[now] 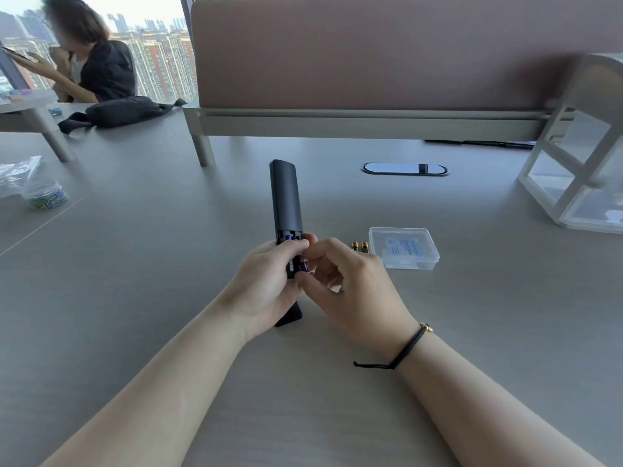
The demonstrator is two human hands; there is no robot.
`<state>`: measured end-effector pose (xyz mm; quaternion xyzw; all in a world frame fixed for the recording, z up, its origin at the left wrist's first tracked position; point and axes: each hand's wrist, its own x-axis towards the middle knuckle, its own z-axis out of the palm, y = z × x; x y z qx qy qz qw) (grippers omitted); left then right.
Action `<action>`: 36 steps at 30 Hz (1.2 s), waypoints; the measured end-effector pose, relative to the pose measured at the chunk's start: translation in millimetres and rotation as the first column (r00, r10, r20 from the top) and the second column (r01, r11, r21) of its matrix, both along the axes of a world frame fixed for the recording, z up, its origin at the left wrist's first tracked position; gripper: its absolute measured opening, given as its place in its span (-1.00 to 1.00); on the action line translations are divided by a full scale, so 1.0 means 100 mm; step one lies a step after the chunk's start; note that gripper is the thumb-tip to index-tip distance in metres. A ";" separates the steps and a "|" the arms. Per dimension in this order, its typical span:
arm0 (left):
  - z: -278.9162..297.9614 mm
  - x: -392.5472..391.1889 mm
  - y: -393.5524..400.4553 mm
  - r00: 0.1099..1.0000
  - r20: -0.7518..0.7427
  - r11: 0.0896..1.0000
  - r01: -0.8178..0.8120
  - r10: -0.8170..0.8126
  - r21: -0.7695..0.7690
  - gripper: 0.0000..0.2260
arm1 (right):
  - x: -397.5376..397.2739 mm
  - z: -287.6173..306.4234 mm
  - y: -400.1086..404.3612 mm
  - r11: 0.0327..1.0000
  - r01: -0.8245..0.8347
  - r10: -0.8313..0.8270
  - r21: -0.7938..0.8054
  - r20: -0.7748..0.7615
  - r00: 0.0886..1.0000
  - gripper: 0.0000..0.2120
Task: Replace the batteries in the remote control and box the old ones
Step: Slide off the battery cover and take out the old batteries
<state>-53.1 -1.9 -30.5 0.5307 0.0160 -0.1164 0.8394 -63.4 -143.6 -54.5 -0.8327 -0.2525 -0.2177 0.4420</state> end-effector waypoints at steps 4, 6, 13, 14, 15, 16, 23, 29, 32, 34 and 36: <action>-0.03 0.00 0.00 0.998 0.055 1.000 0.009 -0.011 0.027 -0.86 | 0.00 0.00 0.01 0.994 0.020 0.001 0.108 -0.192 0.981 -0.82; -0.01 -0.01 -0.02 0.997 0.072 0.999 0.013 -0.016 0.032 -0.85 | 0.00 0.01 0.02 0.982 0.024 0.029 0.186 -0.275 0.961 -0.82; -0.08 0.00 -0.02 0.974 0.226 0.960 -0.078 0.016 0.270 -0.83 | 0.01 0.10 0.00 0.912 0.093 0.115 0.400 -0.467 0.877 -0.94; -0.10 0.00 -0.02 0.971 0.238 0.950 -0.076 0.002 0.302 -0.82 | 0.02 0.10 0.00 0.912 0.092 0.127 0.400 -0.489 0.863 -0.96; -0.11 0.00 -0.02 0.968 0.249 0.938 -0.069 -0.018 0.339 -0.82 | 0.02 0.10 -0.01 0.916 0.088 0.132 0.391 -0.503 0.854 -0.98; -0.13 0.01 -0.02 0.964 0.262 0.927 -0.063 -0.039 0.370 -0.81 | 0.02 0.11 -0.02 0.923 0.085 0.129 0.376 -0.508 0.852 -0.97; -0.16 0.05 0.05 0.923 0.381 0.829 -0.171 -0.054 0.533 -0.75 | 0.05 0.11 -0.11 0.979 0.202 -0.191 -0.011 -0.383 0.904 -0.85; -0.21 0.15 0.23 0.870 0.493 0.454 -0.434 -0.014 0.778 -0.67 | -0.02 0.07 -0.12 0.835 0.166 -0.338 -0.524 -0.251 0.907 -0.74; -0.21 0.15 0.27 0.877 0.481 0.374 -0.442 -0.011 0.815 -0.61 | -0.05 0.08 -0.10 0.804 0.157 -0.333 -0.574 -0.214 0.919 -0.69; -0.21 0.13 0.25 0.869 0.495 0.389 -0.454 -0.008 0.802 -0.60 | -0.06 0.10 -0.10 0.791 0.153 -0.333 -0.592 -0.207 0.920 -0.67; -0.19 0.10 0.20 0.857 0.516 0.449 -0.455 -0.016 0.769 -0.63 | -0.07 0.10 -0.10 0.784 0.150 -0.331 -0.602 -0.201 0.922 -0.66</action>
